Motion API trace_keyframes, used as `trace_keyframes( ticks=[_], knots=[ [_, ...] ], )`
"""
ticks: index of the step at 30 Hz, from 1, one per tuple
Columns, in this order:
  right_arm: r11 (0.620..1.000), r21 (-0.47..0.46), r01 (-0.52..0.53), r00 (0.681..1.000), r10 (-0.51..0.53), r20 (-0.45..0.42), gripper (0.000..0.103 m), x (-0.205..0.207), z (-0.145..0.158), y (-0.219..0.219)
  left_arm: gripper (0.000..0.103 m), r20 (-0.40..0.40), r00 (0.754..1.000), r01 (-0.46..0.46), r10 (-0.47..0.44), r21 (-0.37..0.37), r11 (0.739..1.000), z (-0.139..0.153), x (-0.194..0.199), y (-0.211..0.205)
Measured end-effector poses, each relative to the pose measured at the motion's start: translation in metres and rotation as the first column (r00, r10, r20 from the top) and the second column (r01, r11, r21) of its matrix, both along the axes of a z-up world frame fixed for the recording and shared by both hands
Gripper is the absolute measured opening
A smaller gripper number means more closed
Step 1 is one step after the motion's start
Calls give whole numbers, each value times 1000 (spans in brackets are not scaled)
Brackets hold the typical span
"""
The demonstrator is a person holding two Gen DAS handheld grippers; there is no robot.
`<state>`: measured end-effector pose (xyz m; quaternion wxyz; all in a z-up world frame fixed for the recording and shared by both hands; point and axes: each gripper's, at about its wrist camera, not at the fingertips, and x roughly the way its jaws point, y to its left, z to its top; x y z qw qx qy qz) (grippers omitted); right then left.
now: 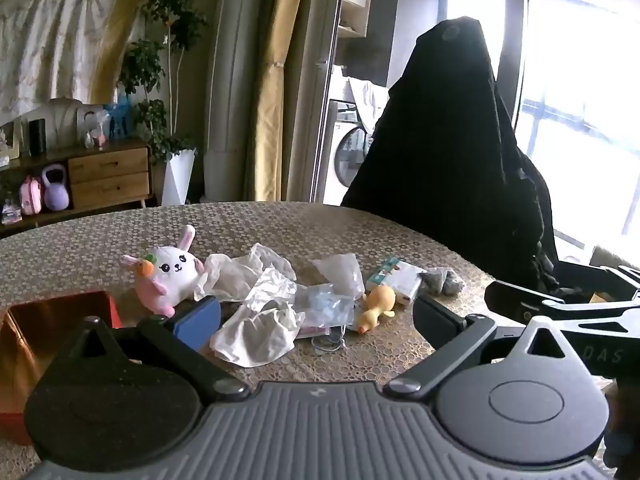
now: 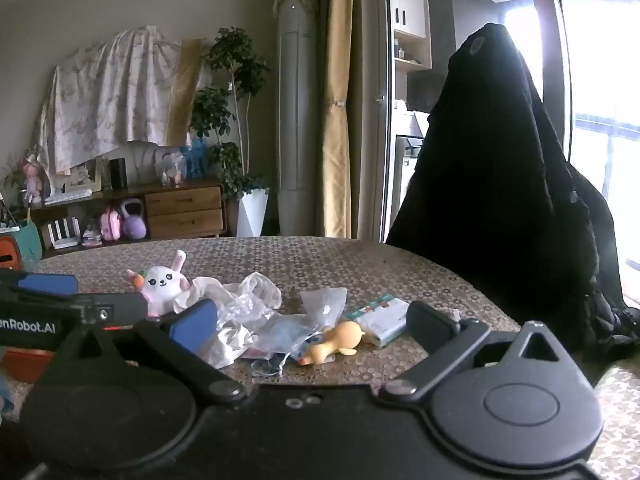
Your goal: Organize soft objects
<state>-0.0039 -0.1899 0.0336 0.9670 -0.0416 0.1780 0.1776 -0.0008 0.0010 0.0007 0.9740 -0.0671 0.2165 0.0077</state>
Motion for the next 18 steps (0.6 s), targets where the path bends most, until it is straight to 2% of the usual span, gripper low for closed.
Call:
trace_keyframes(
  ticks=[14,18],
  knots=[
    [1000,-1,20,1000,-20,21,101,-3,1,2,103,56,997,59,-59,16,998,9,-10,-4],
    [1000,-9,13,999,-13,32,101,-8,4,5,103,69,997,39,-40,11,999,9,-11,-2]
  ],
)
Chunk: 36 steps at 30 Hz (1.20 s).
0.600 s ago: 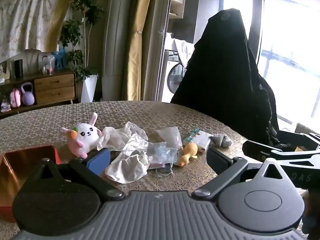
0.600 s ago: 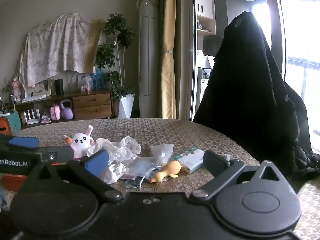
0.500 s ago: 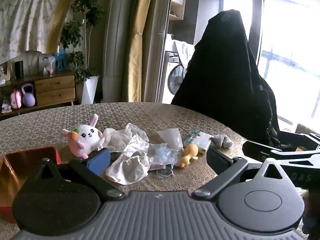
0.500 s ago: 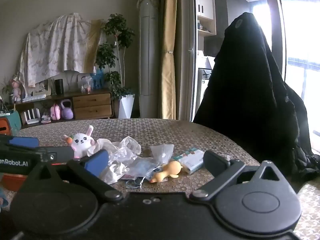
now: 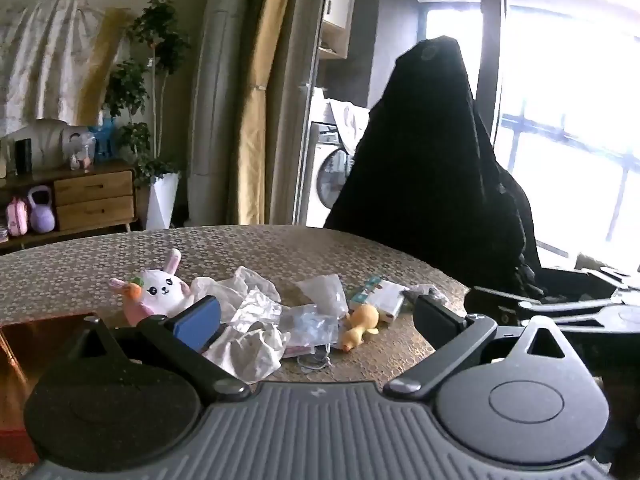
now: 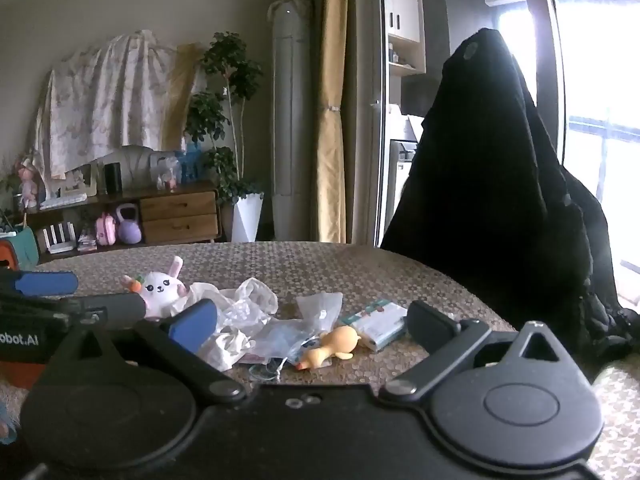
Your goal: Organize soft objects
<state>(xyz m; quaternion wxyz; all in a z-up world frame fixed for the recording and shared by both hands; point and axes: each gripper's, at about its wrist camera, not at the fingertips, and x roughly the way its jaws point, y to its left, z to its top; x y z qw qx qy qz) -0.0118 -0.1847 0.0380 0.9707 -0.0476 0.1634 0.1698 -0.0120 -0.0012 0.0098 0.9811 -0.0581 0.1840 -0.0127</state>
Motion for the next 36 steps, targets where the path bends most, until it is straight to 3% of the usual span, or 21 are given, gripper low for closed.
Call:
trace_keyframes(
  ticks=[12,19,36],
  knots=[
    [999,29,-33,999,33,-10,99,0,1,-7,103,4,999,-33,33,-23,999,2,0,6],
    [999,33,-35,999,36,-27,97,4,-1,-11,103,-17,1000,2,-3,-29,1000,3,5,5],
    [999,21,-35,999,36,-28,94,3,-1,-11,103,-39,999,-25,25,-3,1000,3,11,0]
  ],
)
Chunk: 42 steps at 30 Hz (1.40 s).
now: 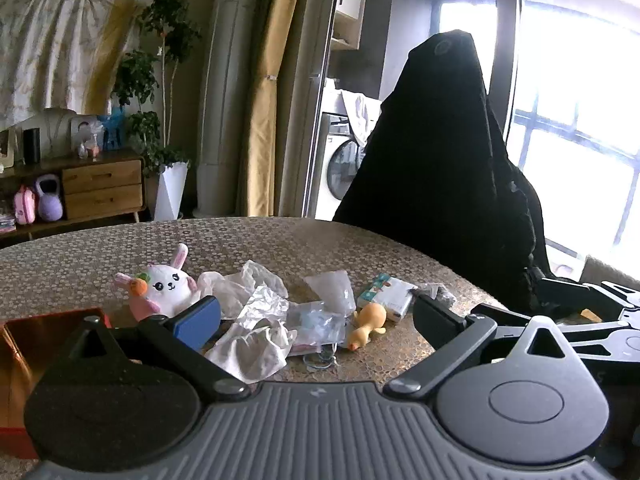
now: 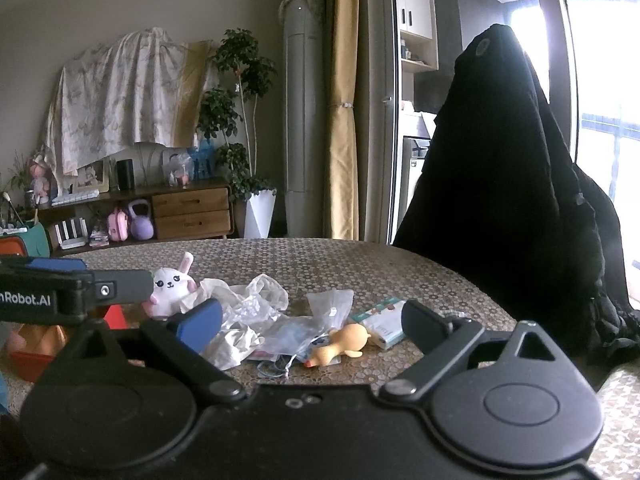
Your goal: Organize soft objects
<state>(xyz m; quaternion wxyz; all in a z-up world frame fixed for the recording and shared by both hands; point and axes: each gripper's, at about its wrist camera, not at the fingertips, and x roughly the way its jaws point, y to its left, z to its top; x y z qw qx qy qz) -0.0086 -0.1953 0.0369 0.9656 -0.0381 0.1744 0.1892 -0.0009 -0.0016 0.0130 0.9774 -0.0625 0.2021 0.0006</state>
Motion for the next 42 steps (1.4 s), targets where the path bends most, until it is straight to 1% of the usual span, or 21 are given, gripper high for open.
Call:
trace_keyframes(
  ticks=[7,19,23,25,26,29,33,38,40,42],
  knots=[
    [1000,-8,-8,1000,8,-15,92,2,0,6,103,-8,1000,-10,10,0,1000,-2,3,0],
    [1000,-13,-13,1000,13,-20,93,3,-3,8,103,-13,1000,-9,9,-11,1000,-7,8,3],
    [1000,-15,-15,1000,15,-21,93,4,-3,8,103,-12,1000,-11,11,0,1000,-8,11,5],
    [1000,-18,-19,1000,18,-23,93,6,-4,9,103,-13,1000,3,-3,-9,1000,-10,14,7],
    [1000,-19,-20,999,20,-26,93,8,-5,10,103,-10,1000,12,-12,-15,1000,-11,16,8],
    [1000,-17,-18,1000,17,-24,93,12,-6,11,103,-10,1000,3,-3,8,1000,-16,23,8],
    [1000,-20,-19,999,18,-48,93,28,-11,12,103,-17,1000,-11,11,20,1000,-22,34,11],
    [999,-33,-35,997,32,-71,92,46,-17,15,103,-30,999,-11,11,0,1000,-31,52,18],
    [998,-41,-36,997,33,-76,89,52,-21,17,103,-37,999,-11,11,-5,1000,-35,59,20],
    [998,-53,-33,996,28,-88,89,59,-26,19,103,-41,999,-20,19,-9,1000,-41,67,23]
  ],
)
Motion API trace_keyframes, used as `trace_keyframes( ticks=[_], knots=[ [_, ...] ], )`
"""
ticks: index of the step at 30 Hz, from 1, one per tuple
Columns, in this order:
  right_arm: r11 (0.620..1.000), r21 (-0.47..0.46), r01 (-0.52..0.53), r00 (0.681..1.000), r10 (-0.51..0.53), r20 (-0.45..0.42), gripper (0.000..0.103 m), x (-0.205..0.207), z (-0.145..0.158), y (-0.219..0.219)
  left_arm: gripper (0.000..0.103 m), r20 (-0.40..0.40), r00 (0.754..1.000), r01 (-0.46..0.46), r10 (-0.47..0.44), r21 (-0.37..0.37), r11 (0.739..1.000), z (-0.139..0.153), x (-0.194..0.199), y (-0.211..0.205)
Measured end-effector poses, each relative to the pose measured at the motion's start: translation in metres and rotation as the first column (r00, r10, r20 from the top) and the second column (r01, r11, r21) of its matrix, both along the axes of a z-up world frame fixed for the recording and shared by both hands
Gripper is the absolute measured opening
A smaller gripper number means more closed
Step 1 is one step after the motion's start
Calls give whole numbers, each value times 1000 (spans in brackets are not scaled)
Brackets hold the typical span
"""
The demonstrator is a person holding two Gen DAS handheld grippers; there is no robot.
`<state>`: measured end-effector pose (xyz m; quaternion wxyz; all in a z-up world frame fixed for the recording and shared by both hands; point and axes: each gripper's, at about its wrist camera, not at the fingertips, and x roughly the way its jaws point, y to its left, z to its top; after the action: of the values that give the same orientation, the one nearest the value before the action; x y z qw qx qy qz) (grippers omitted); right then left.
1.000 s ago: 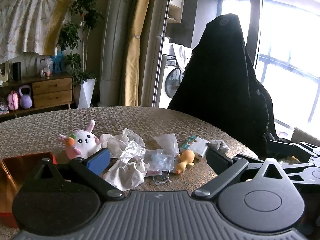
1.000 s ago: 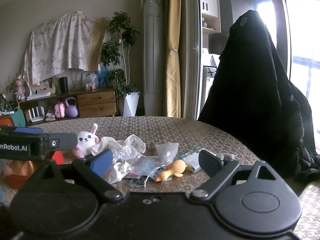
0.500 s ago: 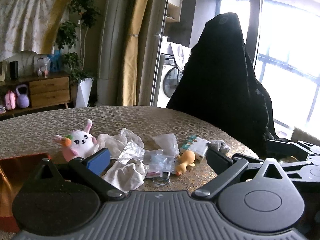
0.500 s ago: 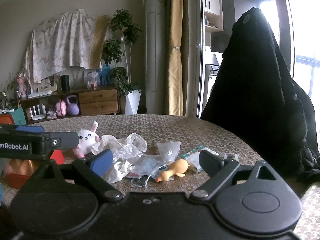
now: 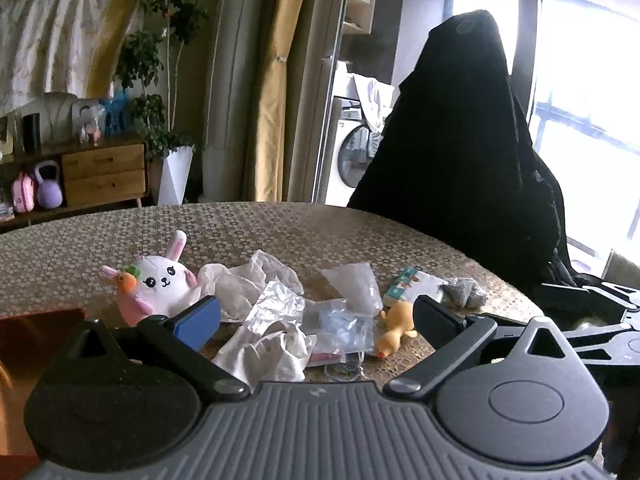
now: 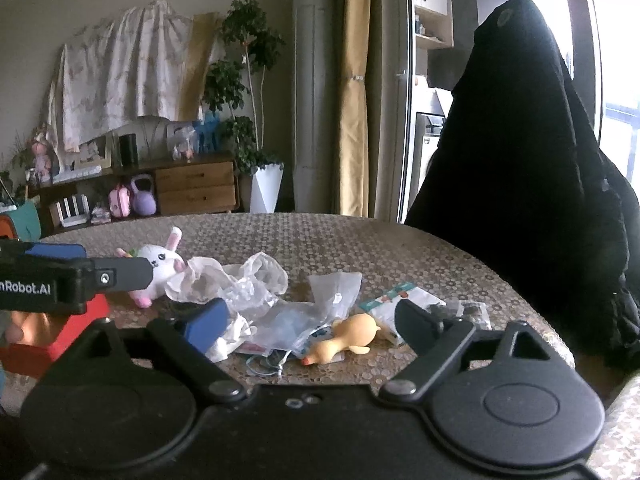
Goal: Organize soft objects
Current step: 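Grasp the white cloth with the left tool while the right tool grasps the yellow rubber duck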
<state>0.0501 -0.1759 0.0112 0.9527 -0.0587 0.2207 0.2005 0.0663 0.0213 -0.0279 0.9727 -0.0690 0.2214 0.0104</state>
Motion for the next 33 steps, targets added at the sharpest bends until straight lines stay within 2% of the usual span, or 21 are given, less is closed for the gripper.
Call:
trace_keyframes(
  ticks=[5,7,11,20,25,28,33],
  knots=[
    [1000,-29,-8,999,7,-42,89,18,-14,4,103,-43,999,7,-5,35,999,-23,23,2],
    [999,-41,-18,998,15,-66,85,26,-21,5,103,-63,998,8,-5,52,999,-35,34,2],
    [998,-62,-26,994,18,-111,83,49,-35,7,103,-112,994,14,-10,31,999,-56,55,7],
    [987,-154,38,986,-62,-158,77,115,-67,19,102,-197,980,-16,25,45,999,-89,107,25],
    [986,-151,76,969,-108,-223,66,144,-85,19,102,-255,966,-30,34,21,999,-108,114,29],
    [983,-147,110,957,-144,-250,61,157,-93,20,102,-284,958,-25,37,46,999,-117,118,25],
    [981,-115,156,938,-184,-295,61,175,-102,23,98,-295,954,-40,48,31,999,-121,120,26]
  ],
)
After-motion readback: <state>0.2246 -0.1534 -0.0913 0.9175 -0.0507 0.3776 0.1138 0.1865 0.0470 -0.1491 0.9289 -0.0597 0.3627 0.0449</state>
